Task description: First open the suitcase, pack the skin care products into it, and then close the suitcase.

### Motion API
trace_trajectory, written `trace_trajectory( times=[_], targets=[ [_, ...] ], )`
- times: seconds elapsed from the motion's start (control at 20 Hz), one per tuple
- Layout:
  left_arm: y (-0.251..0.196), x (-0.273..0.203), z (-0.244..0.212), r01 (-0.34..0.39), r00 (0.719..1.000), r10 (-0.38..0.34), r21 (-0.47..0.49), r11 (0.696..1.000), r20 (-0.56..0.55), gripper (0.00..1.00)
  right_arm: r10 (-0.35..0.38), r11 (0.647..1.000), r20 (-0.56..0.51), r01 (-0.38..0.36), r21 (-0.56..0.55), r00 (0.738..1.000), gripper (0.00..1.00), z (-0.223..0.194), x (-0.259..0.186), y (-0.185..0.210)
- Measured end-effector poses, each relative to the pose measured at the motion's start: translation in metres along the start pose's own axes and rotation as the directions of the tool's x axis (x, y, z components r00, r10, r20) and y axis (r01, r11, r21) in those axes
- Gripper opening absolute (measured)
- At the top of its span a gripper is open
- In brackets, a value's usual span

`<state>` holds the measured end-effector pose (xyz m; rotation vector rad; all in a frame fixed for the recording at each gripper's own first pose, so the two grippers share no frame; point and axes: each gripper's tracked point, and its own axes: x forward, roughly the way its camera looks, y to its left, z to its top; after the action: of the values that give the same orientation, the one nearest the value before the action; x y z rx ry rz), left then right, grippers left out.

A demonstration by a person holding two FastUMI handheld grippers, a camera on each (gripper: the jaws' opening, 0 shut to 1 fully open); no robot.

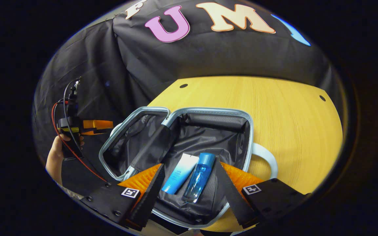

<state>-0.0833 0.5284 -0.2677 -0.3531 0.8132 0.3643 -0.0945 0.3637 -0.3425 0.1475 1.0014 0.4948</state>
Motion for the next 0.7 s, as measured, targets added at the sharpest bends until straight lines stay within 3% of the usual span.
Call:
trace_trajectory(
  times=[0.05, 0.1, 0.25, 0.45, 0.6, 0.65, 0.7],
  targets=[
    [0.012, 0.005, 0.005, -0.016, 1.000, 0.016, -0.011, 1.000, 0.004, 0.92, -0.007, 1.000, 0.014, 0.007, -0.003, 1.000, 0.98, 0.003, -0.001, 0.000],
    [0.025, 0.008, 0.008, -0.033, 0.999, 0.033, -0.019, 0.999, 0.003, 0.88, -0.016, 1.000, 0.023, 0.016, -0.006, 1.000, 0.98, 0.007, -0.002, -0.001],
    [0.050, 0.027, 0.002, -0.056, 0.998, 0.054, -0.048, 0.997, -0.040, 0.88, -0.044, 0.999, 0.029, 0.045, -0.009, 0.999, 0.98, 0.007, -0.004, -0.003],
    [0.063, 0.052, -0.019, -0.027, 0.990, 0.016, -0.077, 0.997, -0.142, 0.84, -0.077, 0.997, 0.034, 0.077, 0.001, 0.996, 0.98, 0.008, -0.008, -0.010],
    [0.061, 0.067, -0.030, -0.002, 0.984, -0.018, -0.116, 0.993, -0.175, 0.26, -0.085, 0.996, 0.046, 0.085, -0.006, 0.995, 0.98, 0.014, -0.011, -0.014],
    [0.061, 0.068, -0.032, -0.001, 0.982, -0.022, -0.121, 0.993, -0.185, 0.17, -0.087, 0.996, 0.050, 0.088, -0.007, 0.995, 0.98, 0.014, -0.012, -0.015],
    [0.062, 0.070, -0.037, 0.001, 0.980, -0.025, -0.121, 0.993, -0.199, 0.16, -0.088, 0.996, 0.055, 0.089, -0.005, 0.995, 0.98, 0.016, -0.013, -0.016]
  ],
)
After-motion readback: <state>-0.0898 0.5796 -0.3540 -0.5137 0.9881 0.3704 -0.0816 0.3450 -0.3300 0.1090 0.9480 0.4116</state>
